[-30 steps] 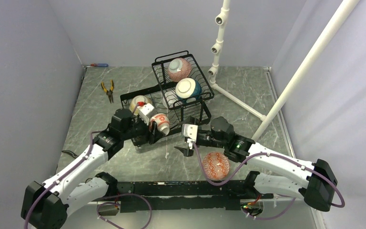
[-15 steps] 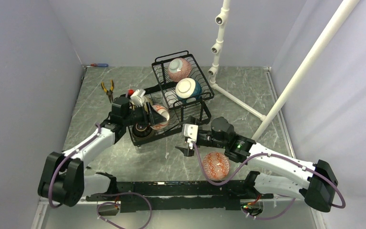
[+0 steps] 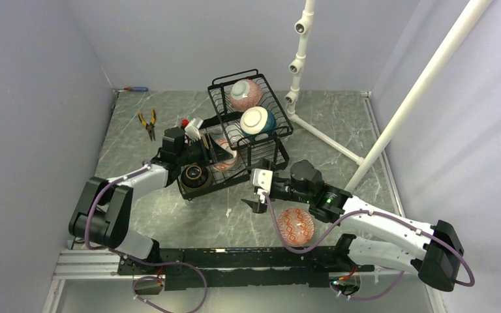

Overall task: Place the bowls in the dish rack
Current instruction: Turn the bowl upside down on the dish rack.

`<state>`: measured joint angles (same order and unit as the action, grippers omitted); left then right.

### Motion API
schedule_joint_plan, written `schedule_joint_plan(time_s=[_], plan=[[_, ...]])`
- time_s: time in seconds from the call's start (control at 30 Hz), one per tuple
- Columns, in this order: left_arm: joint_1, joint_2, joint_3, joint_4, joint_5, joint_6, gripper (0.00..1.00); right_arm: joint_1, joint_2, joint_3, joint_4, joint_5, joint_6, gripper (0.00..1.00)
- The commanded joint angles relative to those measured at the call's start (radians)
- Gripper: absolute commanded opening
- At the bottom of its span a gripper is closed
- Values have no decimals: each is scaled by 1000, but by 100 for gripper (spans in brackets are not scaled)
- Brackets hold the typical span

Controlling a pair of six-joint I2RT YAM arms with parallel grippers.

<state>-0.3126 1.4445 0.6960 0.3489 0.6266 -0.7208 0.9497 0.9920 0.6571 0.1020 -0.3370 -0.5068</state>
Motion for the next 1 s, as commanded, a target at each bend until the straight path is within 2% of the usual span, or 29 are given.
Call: schedule_joint_plan(time_s=[0.0, 0.23, 0.97], plan=[[4, 49, 49, 153, -14, -51, 3, 2, -29, 25, -9, 15, 1, 100], [2, 119, 54, 185, -40, -75, 3, 2, -43, 25, -28, 20, -6, 100], [-42, 290, 143, 179, 66, -73, 5, 2, -26, 39, -50, 18, -10, 100]])
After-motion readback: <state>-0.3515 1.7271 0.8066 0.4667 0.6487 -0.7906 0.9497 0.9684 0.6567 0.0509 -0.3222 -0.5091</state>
